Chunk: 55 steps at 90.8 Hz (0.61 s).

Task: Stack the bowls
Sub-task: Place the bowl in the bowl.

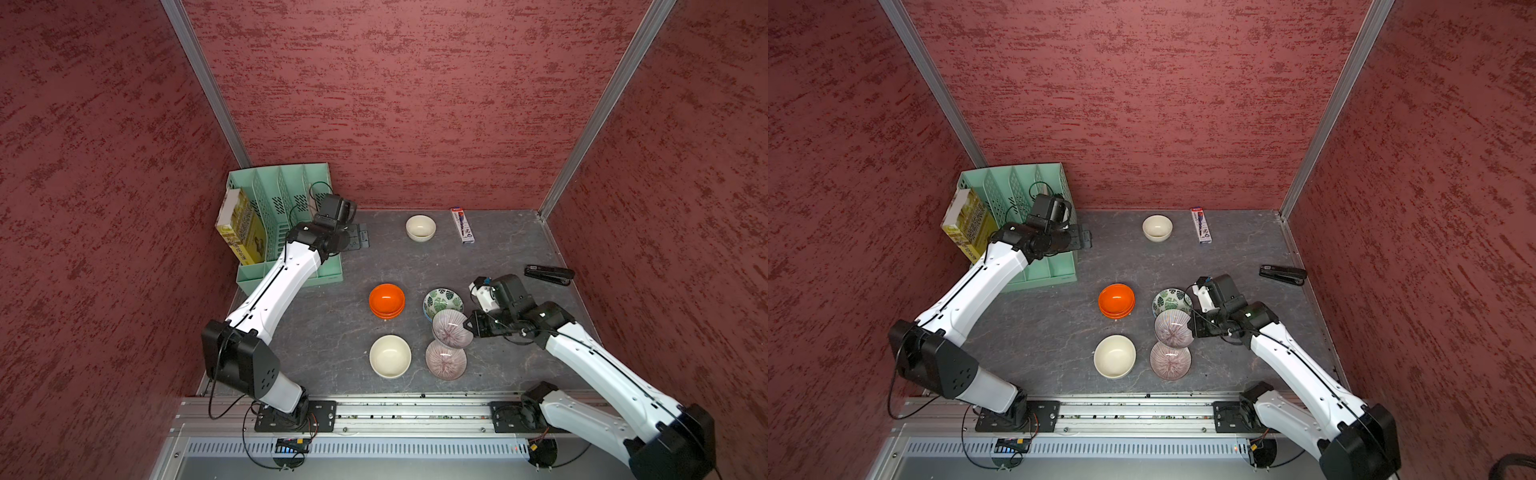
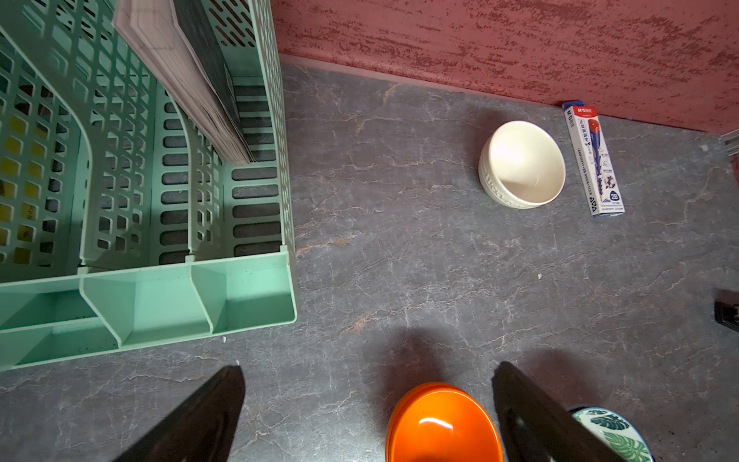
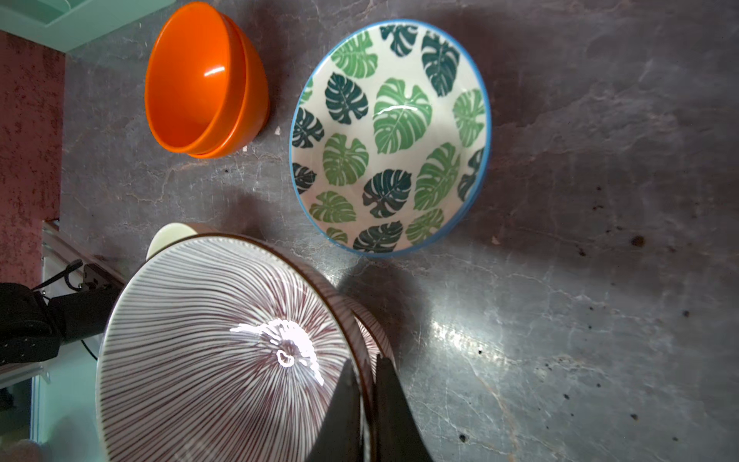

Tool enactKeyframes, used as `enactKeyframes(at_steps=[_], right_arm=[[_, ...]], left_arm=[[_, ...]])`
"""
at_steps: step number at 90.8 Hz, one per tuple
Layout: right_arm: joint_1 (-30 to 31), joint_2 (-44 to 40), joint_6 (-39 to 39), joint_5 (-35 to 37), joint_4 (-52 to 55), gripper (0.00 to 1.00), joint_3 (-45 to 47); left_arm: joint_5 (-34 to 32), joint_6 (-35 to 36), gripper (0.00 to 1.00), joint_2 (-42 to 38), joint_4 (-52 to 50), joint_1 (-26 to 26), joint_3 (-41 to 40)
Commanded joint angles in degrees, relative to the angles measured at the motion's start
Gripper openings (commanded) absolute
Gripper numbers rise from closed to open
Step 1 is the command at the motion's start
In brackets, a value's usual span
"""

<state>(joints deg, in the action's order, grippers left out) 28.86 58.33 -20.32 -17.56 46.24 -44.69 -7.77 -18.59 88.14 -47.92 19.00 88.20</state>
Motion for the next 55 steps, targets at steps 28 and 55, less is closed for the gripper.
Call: enactKeyframes(at_steps=[28,55], right_arm=[[7.46,4.76,-0.28,3.35,-1.63,0.0,0.42],[10.45,6.97,-2.95,7.79,-1.44,0.0,1.43]], left_arm=[[0.38,0.56,1.0,1.44,0.4,-0.85,2.79],[1.13,0.67,1.0,2.8,0.03,-0.59,4.86]])
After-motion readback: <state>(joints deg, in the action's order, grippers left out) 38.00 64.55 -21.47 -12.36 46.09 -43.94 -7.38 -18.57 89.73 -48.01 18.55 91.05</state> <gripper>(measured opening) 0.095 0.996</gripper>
